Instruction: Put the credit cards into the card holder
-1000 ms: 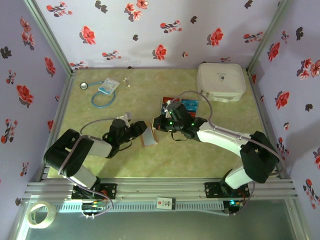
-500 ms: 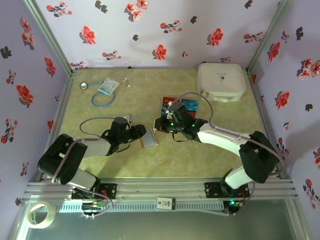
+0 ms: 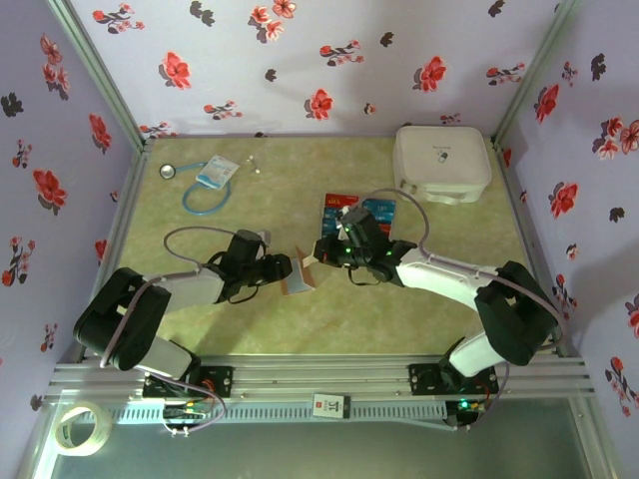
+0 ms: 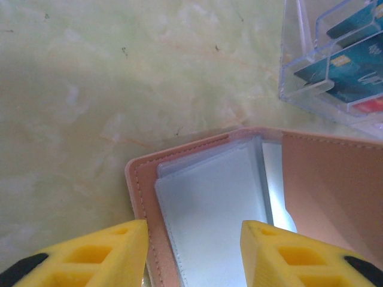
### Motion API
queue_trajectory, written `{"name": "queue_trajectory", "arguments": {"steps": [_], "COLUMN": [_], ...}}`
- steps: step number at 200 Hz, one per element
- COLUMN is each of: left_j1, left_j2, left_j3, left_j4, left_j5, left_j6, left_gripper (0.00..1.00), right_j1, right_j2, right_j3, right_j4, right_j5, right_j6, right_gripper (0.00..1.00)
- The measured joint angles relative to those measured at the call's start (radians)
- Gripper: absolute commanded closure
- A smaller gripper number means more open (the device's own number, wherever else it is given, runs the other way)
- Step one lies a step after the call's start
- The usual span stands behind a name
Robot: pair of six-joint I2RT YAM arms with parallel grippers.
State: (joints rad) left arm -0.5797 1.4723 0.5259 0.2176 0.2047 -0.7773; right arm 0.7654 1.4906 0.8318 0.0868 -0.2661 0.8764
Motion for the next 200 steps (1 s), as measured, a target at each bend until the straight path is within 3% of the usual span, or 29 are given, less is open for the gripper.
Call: {"name": "queue_trajectory", "arguments": {"steps": [200], "left_j1": [-0.034], "left_j2": [0.014], "left_j3": [0.079], "left_j4": [-0.137], "left_j5": [-0.048], "left_j6": [0.078], "left_gripper": [0.51], "right_j1": [-0.117], "right_j2": [-0.075], "right_j3": [-0.177], "right_j4": [0.014], "right_j5": [0.003], "right_j6": [-0.001], "right_gripper": [1.0]}}
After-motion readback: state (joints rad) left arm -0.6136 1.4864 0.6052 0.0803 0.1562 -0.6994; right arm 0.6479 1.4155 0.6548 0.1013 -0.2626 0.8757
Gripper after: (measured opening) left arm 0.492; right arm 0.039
